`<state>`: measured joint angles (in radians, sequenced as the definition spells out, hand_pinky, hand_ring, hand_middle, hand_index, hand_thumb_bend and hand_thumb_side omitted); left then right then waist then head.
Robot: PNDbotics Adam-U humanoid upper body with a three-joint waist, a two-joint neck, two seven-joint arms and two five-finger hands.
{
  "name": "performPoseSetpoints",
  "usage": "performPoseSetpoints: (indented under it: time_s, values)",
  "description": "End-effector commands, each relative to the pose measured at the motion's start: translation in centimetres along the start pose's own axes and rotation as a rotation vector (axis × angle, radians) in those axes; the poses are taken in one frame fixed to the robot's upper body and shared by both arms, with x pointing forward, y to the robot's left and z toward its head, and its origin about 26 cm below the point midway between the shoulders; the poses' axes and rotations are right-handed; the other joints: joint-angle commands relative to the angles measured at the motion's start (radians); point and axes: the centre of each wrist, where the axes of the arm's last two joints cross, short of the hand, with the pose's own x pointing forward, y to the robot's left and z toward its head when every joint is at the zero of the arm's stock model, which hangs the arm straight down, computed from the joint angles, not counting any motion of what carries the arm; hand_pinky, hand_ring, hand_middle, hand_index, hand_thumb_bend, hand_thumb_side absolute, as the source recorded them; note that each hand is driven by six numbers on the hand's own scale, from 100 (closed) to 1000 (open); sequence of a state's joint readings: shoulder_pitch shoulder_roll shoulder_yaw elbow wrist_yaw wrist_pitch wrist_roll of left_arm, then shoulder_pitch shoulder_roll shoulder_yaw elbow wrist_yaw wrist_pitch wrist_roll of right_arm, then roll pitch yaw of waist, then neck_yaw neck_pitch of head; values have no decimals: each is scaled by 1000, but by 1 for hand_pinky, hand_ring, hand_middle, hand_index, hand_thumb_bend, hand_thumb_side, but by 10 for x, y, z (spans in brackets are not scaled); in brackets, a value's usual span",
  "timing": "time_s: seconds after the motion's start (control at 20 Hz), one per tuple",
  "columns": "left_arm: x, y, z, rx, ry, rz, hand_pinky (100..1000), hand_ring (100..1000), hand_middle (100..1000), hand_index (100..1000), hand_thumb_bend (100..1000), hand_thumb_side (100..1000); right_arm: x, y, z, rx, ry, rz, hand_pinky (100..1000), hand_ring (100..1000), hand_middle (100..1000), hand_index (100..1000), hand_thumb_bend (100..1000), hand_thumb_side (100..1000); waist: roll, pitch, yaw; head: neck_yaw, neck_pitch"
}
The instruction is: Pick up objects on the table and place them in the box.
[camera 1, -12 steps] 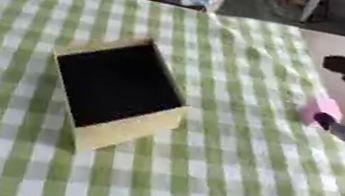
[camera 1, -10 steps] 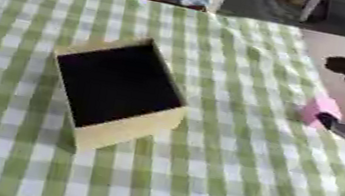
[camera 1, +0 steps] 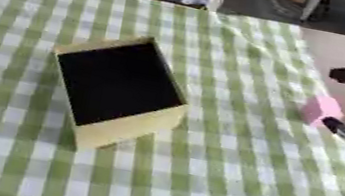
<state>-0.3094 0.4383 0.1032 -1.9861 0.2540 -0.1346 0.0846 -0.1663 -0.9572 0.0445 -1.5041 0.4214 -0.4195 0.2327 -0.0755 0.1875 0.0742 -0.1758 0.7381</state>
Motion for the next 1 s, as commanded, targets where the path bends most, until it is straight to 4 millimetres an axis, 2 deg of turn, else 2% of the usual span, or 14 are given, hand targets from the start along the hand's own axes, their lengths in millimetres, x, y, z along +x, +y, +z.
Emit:
performPoseSetpoints:
  time_s: [0.05,1.0]
  values:
    - [7,3,-5,-18,-22,-22,892,757,832,812,274,875,-8,-18,5,41,20,50,797,904,927,1000,339,634,4,-16,-1,-2,4]
    - [7,1,-5,-25,-23,-15,892,759,832,813,271,876,-35,-14,-3,67,104,6,787,886,891,1000,310,645,19,-19,6,-14,7]
